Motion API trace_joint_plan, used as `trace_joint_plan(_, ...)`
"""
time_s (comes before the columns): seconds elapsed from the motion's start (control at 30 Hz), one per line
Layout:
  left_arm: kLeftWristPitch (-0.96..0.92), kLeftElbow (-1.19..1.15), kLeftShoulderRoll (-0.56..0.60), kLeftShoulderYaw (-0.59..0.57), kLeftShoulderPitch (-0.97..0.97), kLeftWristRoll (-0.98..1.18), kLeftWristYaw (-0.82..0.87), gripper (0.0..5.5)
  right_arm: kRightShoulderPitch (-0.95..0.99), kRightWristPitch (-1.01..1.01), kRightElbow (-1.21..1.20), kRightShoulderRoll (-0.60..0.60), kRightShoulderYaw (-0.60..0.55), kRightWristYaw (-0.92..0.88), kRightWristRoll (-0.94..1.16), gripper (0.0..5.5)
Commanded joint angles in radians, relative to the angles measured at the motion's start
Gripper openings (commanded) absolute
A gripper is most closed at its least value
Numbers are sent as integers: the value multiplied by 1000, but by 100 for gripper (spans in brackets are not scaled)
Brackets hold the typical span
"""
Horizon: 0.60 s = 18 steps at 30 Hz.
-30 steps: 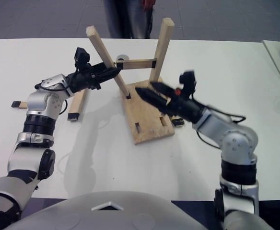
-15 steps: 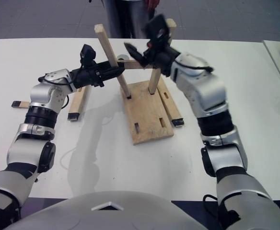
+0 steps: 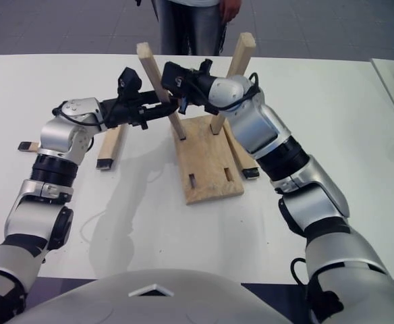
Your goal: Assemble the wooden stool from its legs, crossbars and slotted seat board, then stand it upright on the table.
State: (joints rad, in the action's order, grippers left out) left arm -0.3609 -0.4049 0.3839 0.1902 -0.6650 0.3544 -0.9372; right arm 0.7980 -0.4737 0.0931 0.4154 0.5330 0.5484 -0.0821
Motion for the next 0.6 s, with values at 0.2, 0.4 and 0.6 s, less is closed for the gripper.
trace_joint_plan(0.2, -113, -101, 13, 102, 93, -129, 55, 216, -70, 34, -69, -73, -244, -160, 19, 0)
trace_joint_plan(0.4, -144, -172, 3, 149, 62, -152, 33, 216, -190, 7, 59, -55, -81, -41, -61, 0)
trace_joint_plan(0.6, -196, -161, -8, 112, 42, -92, 36, 216, -190, 119, -31, -136, -259, -156, 3, 0)
